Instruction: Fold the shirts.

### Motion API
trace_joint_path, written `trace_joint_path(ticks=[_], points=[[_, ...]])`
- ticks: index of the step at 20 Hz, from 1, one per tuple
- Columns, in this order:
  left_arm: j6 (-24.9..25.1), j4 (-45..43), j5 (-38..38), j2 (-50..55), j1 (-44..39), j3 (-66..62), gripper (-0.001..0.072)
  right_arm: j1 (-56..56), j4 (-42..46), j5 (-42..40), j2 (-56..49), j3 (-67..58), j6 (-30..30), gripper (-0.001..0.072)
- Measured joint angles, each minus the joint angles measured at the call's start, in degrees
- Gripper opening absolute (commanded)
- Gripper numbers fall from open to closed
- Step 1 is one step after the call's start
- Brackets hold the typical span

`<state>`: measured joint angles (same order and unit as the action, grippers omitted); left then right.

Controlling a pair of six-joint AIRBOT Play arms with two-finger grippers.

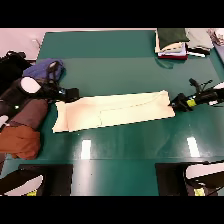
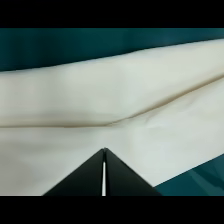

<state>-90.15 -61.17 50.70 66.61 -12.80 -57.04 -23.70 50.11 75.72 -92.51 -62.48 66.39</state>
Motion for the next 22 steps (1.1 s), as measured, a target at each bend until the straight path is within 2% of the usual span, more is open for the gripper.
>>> trace_joint_path(ticks=[1,2,3,7,15,22], points=[[0.0,0.6,-1.4,1.1,-1.7,0.0,0.0024,1.0,-1.3,-0.9,-0.8,0.4,-0.7,0.0116],[0.0,1.4,-2.2,2.3,-3.1,-0.1,0.0024,2.0,-2.0,-2.1,-1.0,0.7,-1.1,0.0037],[0.0,2.4,-3.4,3.8,-4.5,-0.4,0.0024,3.1,-3.0,-3.2,-1.0,0.9,-1.5,0.0016],[0.1,4.9,-5.5,12.3,-10.0,-4.6,0.0024,5.6,-4.3,-5.7,3.7,-0.1,-2.3,0.0015],[0.2,6.3,-6.2,30.6,-17.5,-19.9,0.0024,14.4,-5.3,0.2,16.9,-14.1,2.1,0.0016],[0.1,7.2,-5.6,35.5,-19.4,-24.5,0.0024,28.6,-5.4,1.7,19.0,-24.5,6.6,0.0016]])
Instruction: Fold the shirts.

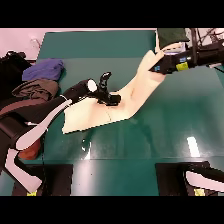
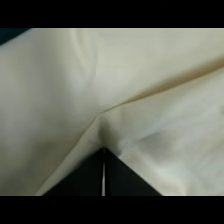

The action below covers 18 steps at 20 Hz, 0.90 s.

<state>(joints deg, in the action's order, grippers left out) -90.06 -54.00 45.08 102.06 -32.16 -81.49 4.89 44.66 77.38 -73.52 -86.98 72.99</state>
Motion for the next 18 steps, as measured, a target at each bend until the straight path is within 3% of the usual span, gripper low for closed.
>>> trace_joint_path(ticks=[4,9,10,12,13,18], points=[[0.0,-0.9,3.6,-0.4,2.8,-3.9,0.0023,9.4,-0.1,-3.4,0.2,-2.3,1.3,0.0016],[-0.9,-8.0,8.9,-9.3,14.0,-10.6,0.0024,23.5,-0.3,-12.9,-2.7,-3.2,1.7,0.0017],[-1.0,-9.0,9.4,-12.0,16.7,-11.6,0.0024,26.5,-0.9,-15.9,-4.2,-3.3,1.8,0.0055],[-1.2,-11.2,10.8,-17.4,22.2,-13.0,0.0024,32.0,-3.9,-22.6,-8.1,-3.6,0.8,0.0316],[-1.2,-12.0,11.0,-20.3,24.8,-13.6,0.0024,34.4,-6.0,-25.1,-10.4,-4.4,-0.4,0.0349],[-0.7,-14.4,14.0,-28.9,31.9,-14.4,0.0024,39.9,-9.7,-27.2,-19.8,-11.8,-4.8,0.0345]])
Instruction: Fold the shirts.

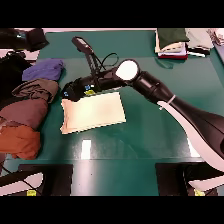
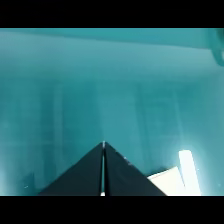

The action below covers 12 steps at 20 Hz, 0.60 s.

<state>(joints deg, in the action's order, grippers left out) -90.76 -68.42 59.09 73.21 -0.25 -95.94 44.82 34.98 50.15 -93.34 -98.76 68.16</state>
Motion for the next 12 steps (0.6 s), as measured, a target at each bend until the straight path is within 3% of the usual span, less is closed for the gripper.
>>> trace_joint_path(ticks=[6,7,8,12], points=[[2.5,-0.7,3.4,-2.3,-0.2,-0.1,0.0024,-10.4,10.7,5.4,4.4,11.2,4.4,0.0354],[2.9,-0.7,3.7,-2.3,-0.9,-0.1,0.0024,-13.3,12.5,5.7,5.8,15.1,5.4,0.0494],[3.3,-0.7,4.0,-2.4,-1.6,-0.1,0.0025,-16.7,14.1,6.2,7.1,19.4,6.4,0.0571],[4.0,-0.8,2.8,-2.6,-4.5,-0.1,0.0025,-27.3,13.7,7.0,8.2,32.6,8.0,0.0570]])
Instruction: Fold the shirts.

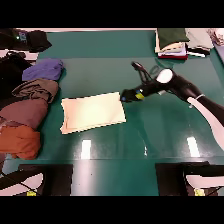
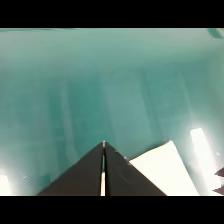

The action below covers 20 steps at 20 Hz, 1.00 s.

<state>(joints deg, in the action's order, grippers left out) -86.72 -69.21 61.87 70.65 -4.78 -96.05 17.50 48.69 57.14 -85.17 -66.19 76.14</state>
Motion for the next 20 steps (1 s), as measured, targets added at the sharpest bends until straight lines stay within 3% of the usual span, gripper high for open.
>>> trace_joint_path(ticks=[6,8,9,11,13,16,20], points=[[0.2,0.9,-1.8,0.5,-1.7,0.3,0.0025,-1.0,-10.2,-0.1,-8.3,1.4,-1.3,0.0559],[0.2,1.1,-1.6,0.6,-1.7,0.4,0.0025,1.5,-13.2,0.0,-12.3,-2.1,-1.7,0.0383],[0.2,1.3,-1.4,0.6,-1.7,0.5,0.0025,2.9,-14.3,-0.1,-14.5,-4.2,-1.9,0.0355],[0.2,2.1,-1.2,0.6,-1.9,0.6,0.0025,5.5,-15.4,-1.0,-17.9,-8.5,-2.3,0.0091],[0.2,2.7,-1.0,0.6,-1.9,0.6,0.0024,7.7,-15.7,-1.9,-20.5,-12.7,-2.6,0.0014],[0.2,3.2,-0.7,0.6,-1.9,0.6,0.0024,8.8,-14.3,-3.0,-21.3,-17.0,-2.8,0.0016],[0.2,3.5,-0.4,0.6,-1.9,0.7,0.0024,4.2,-6.3,-3.5,-16.5,-19.3,-2.4,0.0016]])
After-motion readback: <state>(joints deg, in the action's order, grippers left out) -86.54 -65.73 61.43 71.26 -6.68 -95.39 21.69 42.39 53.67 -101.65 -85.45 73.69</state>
